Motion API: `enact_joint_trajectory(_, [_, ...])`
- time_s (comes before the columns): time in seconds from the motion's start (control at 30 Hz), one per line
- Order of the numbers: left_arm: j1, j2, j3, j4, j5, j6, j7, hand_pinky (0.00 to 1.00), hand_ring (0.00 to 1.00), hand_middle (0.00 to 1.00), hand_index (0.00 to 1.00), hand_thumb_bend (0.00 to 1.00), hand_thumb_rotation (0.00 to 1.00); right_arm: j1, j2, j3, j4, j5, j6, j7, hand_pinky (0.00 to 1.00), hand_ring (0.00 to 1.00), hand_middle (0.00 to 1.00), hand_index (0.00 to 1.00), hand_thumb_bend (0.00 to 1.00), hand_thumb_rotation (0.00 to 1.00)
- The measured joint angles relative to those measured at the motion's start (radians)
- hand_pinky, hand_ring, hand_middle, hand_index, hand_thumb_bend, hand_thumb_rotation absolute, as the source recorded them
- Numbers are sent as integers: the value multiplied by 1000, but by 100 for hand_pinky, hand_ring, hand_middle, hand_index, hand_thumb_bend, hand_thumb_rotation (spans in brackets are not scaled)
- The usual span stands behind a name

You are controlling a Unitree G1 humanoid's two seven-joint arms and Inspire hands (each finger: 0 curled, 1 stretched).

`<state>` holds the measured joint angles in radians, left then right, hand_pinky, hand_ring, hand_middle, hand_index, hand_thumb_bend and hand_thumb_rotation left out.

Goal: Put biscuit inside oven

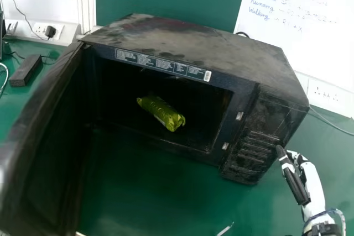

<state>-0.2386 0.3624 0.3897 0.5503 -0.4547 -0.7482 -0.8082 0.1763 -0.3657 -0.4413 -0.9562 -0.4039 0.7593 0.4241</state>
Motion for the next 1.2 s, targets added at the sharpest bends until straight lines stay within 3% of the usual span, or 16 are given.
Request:
enact_joint_trajectory(0.2, [18, -1, -37, -61, -4, 25, -22, 77, 81, 83, 85, 46, 66, 5, -10, 1, 10, -7, 3, -22, 70, 82, 88, 89, 83, 60])
enact_joint_trajectory(0.47, [18, -3, -71, -107, -30, 59, -78, 77, 83, 85, 87, 49, 65, 4, -26, -3, 34, -2, 18, -36, 75, 84, 90, 91, 85, 61])
enact_joint_trajectory(0.63, [15, -3, -90, -109, -28, 61, -101, 75, 81, 84, 86, 63, 64, 2, -41, -4, 54, -6, 38, -44, 75, 84, 88, 90, 84, 62])
enact_joint_trajectory(0.83, [-1, 0, -108, -117, -27, 79, -120, 73, 80, 84, 84, 60, 65, -15, -59, -4, 108, -7, 72, -63, 78, 85, 89, 91, 83, 60])
enact_joint_trajectory(0.97, [-8, 5, -121, -149, -4, 111, -100, 74, 79, 83, 84, 62, 65, -50, -50, -14, 140, 24, 82, -90, 74, 84, 88, 92, 84, 57])
enact_joint_trajectory(1.2, [-39, 24, -152, -152, 23, 154, -104, 75, 80, 85, 86, 55, 65, -78, -25, -25, 185, 57, 93, -143, 81, 88, 91, 92, 79, 52])
